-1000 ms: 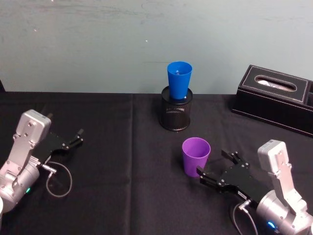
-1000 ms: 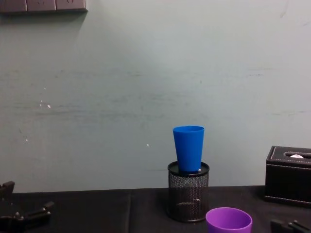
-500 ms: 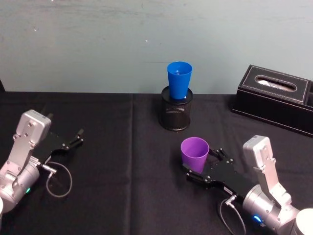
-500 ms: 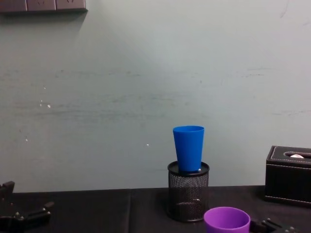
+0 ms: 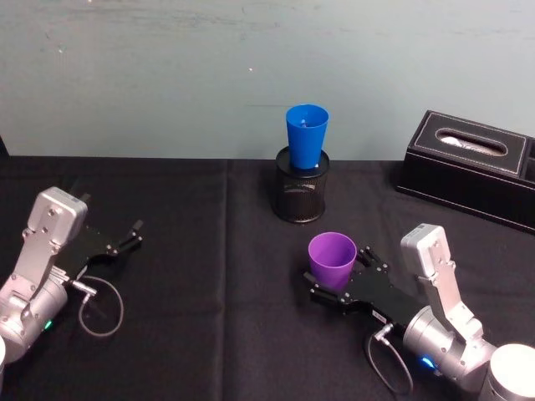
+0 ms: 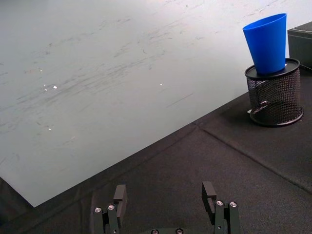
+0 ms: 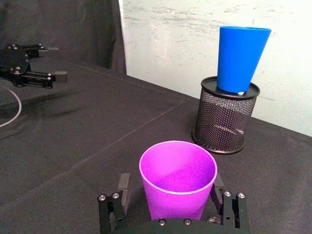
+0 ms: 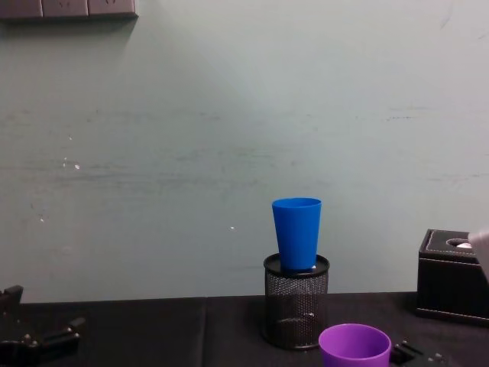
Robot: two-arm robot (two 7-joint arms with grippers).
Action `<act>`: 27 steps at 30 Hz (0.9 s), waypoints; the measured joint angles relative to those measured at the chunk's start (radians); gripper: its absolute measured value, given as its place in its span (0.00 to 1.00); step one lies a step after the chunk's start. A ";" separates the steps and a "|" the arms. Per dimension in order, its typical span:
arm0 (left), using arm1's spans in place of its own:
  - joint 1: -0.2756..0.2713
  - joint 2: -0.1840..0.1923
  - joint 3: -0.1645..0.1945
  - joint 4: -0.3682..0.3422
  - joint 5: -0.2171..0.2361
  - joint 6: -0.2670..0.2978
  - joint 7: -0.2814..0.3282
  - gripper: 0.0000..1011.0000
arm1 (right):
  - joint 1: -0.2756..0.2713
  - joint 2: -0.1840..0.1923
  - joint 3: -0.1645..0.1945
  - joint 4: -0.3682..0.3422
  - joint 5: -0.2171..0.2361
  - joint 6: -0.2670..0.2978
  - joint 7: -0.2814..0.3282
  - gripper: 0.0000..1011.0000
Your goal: Pick up one cup with a gripper and tap it against the other cup.
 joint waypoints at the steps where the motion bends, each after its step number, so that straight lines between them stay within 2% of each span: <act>1: 0.000 0.000 0.000 0.000 0.000 0.000 0.000 1.00 | 0.003 -0.004 0.001 0.007 -0.005 -0.001 0.003 0.99; 17: 0.000 0.000 0.000 0.000 0.000 0.000 0.000 1.00 | 0.028 -0.041 0.029 0.045 -0.033 -0.014 0.040 0.99; 27: 0.000 0.000 0.000 0.000 0.000 0.000 0.000 1.00 | 0.029 -0.042 0.029 0.045 -0.034 -0.013 0.042 0.99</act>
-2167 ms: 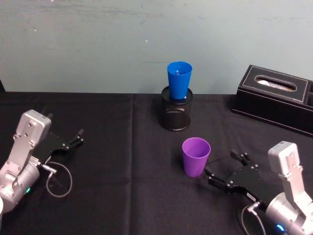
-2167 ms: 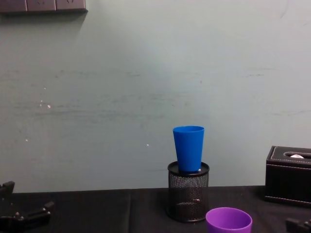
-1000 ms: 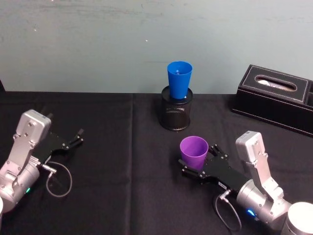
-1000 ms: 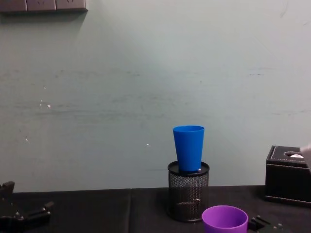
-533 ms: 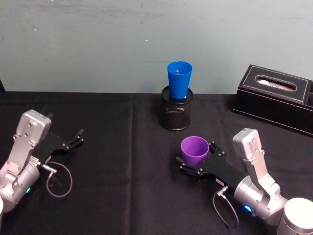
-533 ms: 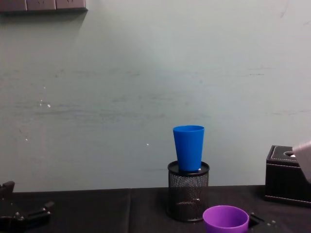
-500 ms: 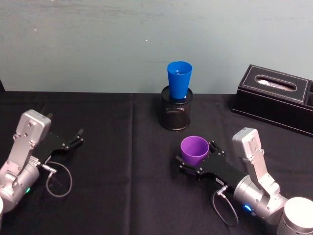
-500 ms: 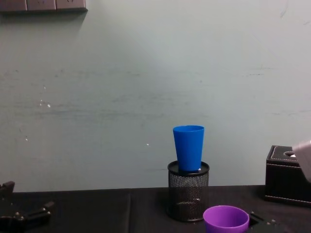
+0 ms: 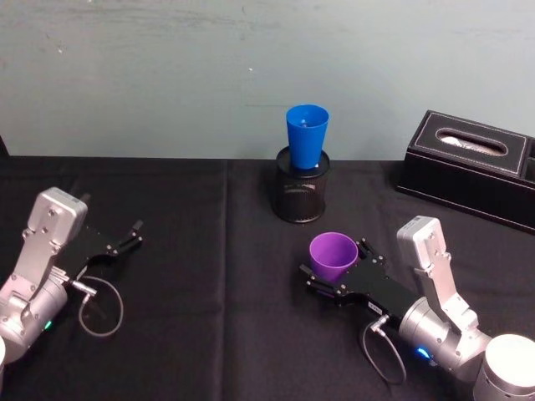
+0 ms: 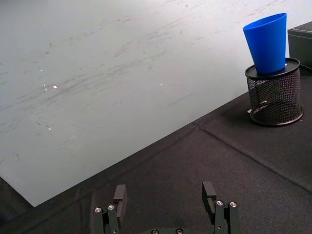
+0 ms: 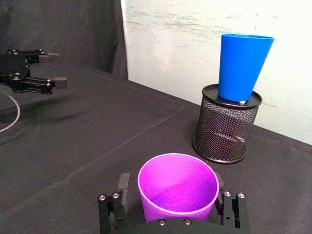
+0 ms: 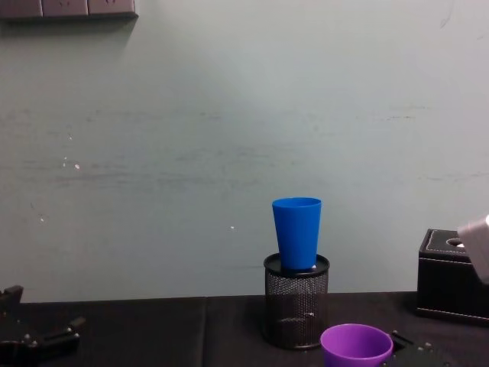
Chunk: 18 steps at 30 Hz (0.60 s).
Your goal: Pick up one cup with a gripper and tap it against the other cup.
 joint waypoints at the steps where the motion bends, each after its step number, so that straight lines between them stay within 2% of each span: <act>1: 0.000 0.000 0.000 0.000 0.000 0.000 0.000 1.00 | 0.000 0.000 0.000 0.000 0.000 0.000 0.000 0.99; 7: 0.000 0.000 0.000 0.000 0.000 0.000 0.000 1.00 | -0.001 0.001 -0.001 -0.001 0.001 0.001 0.000 0.92; 11: 0.000 0.000 0.000 0.000 0.000 0.000 0.000 1.00 | -0.001 0.001 -0.001 -0.002 0.001 0.001 -0.002 0.79; 18: 0.000 0.000 0.000 0.000 0.000 0.000 0.000 1.00 | -0.001 0.002 -0.002 -0.003 0.002 0.002 -0.003 0.74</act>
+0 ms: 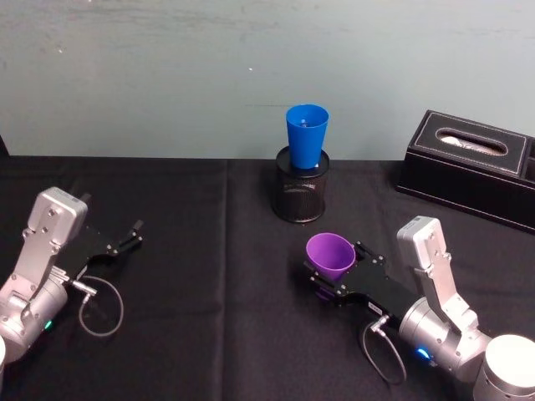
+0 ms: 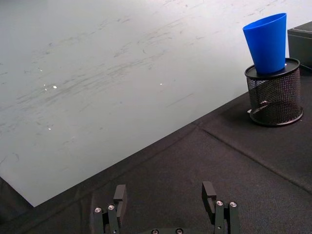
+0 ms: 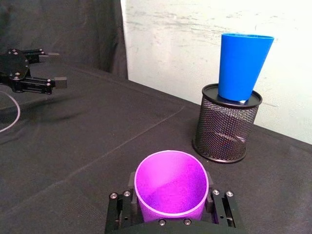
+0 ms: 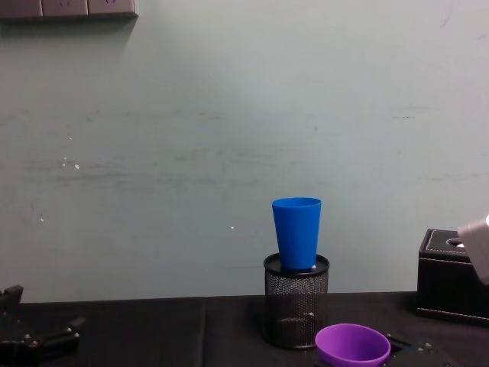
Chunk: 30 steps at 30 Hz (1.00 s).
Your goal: Pick up one cup with a gripper and tap it against the other cup.
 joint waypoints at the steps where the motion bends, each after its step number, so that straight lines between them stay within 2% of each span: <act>1: 0.000 0.000 0.000 0.000 0.000 0.000 0.000 1.00 | 0.000 0.000 0.000 0.000 0.000 0.000 0.000 0.74; 9: 0.000 0.000 0.000 0.000 0.000 0.000 0.000 1.00 | 0.000 0.000 0.001 0.000 0.000 0.000 0.000 0.73; 21: 0.000 0.000 0.000 0.000 0.000 0.000 0.000 1.00 | -0.018 -0.006 0.045 -0.033 0.015 0.012 0.025 0.73; 30: 0.000 0.000 0.000 0.000 0.000 0.000 0.000 1.00 | -0.044 -0.005 0.083 -0.089 0.051 0.027 0.028 0.73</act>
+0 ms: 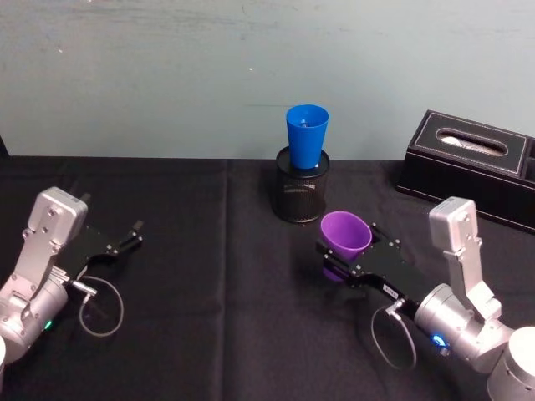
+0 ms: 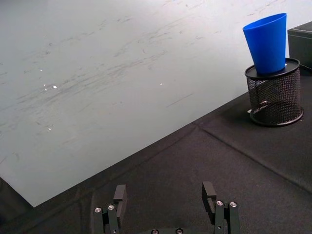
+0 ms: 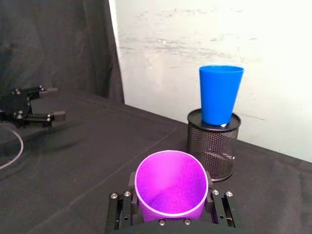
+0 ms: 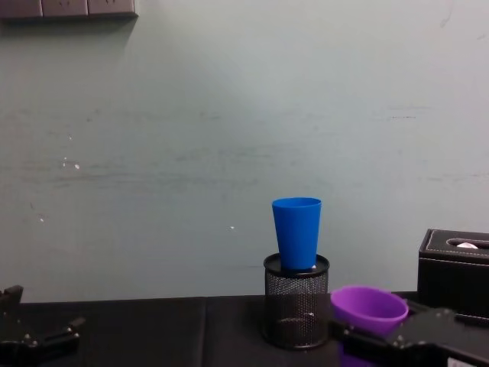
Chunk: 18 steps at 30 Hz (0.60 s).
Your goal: Pick up one cup with a gripper and tap it against the other cup.
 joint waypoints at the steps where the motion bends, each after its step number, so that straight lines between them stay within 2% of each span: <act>1: 0.000 0.000 0.000 0.000 0.000 0.000 0.000 1.00 | -0.005 0.003 0.007 -0.013 0.006 0.008 0.000 0.73; 10: 0.000 0.000 0.000 0.000 0.000 0.000 0.000 1.00 | -0.037 0.020 0.049 -0.106 0.030 0.047 -0.035 0.73; 18: 0.000 0.000 0.000 0.000 0.000 0.000 0.000 1.00 | -0.042 0.029 0.057 -0.124 0.033 0.049 -0.036 0.73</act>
